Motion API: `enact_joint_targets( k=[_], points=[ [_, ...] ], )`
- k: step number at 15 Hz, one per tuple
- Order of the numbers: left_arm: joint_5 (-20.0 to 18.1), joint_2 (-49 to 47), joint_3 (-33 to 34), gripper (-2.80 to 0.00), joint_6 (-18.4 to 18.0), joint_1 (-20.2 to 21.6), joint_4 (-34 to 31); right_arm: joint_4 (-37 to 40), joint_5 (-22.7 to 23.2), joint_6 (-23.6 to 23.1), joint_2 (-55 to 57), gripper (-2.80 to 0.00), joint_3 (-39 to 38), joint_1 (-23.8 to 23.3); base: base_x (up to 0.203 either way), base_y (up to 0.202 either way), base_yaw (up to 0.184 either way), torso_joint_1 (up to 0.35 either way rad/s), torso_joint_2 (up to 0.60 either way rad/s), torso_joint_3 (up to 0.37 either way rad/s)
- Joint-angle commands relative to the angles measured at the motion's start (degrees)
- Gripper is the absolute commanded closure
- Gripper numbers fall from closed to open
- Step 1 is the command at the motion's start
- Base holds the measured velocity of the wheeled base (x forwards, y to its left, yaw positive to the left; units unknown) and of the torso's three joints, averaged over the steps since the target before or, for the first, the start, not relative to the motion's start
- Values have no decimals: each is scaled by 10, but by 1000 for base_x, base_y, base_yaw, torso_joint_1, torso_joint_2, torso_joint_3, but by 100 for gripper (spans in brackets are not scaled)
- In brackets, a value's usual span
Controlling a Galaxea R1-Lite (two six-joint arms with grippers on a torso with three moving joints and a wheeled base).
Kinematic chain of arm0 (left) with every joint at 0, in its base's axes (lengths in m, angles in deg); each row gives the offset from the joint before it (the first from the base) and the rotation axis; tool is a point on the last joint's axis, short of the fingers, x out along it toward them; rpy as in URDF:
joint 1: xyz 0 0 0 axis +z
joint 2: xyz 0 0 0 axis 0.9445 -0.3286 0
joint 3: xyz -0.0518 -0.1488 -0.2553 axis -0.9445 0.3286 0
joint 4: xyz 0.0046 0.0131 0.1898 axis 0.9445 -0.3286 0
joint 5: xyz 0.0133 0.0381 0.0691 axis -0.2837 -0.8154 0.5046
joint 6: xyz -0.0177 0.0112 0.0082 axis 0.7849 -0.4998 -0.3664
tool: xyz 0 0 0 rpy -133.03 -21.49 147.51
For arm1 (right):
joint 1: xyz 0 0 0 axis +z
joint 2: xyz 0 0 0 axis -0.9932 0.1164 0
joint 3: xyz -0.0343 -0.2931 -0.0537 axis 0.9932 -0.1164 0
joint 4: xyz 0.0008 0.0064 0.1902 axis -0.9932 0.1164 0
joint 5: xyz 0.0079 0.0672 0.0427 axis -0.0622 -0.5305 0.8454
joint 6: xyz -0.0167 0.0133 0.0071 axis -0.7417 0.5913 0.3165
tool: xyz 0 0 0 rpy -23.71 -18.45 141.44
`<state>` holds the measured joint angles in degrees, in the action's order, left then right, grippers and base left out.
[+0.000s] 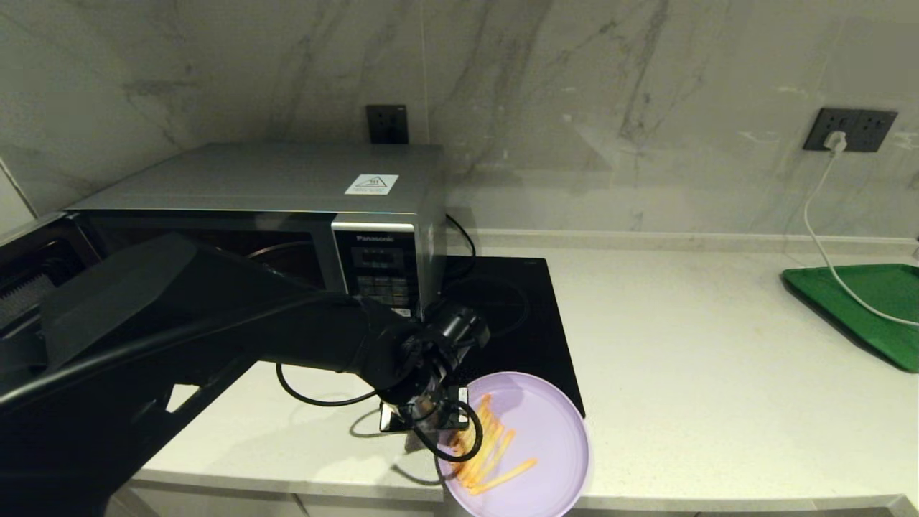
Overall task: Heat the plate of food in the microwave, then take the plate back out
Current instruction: Put the plate in the microwave oven
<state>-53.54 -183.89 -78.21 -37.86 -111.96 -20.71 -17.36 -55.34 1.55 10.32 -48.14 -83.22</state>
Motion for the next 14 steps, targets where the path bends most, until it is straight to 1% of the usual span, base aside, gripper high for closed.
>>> enact_joint_targets(
  k=[1,11,14],
  points=[
    [1,1,0,0,2,-5,-1,1,0,0,0,0,0,0,0,0,0,0,0,0],
    [-7,13,2,0,7,-12,-2,1,-1,0,0,0,0,0,0,0,0,0,0,0],
    [-35,33,18,0,12,-12,-2,1,0,-1,0,0,0,0,0,0,0,0,0,0]
  ],
)
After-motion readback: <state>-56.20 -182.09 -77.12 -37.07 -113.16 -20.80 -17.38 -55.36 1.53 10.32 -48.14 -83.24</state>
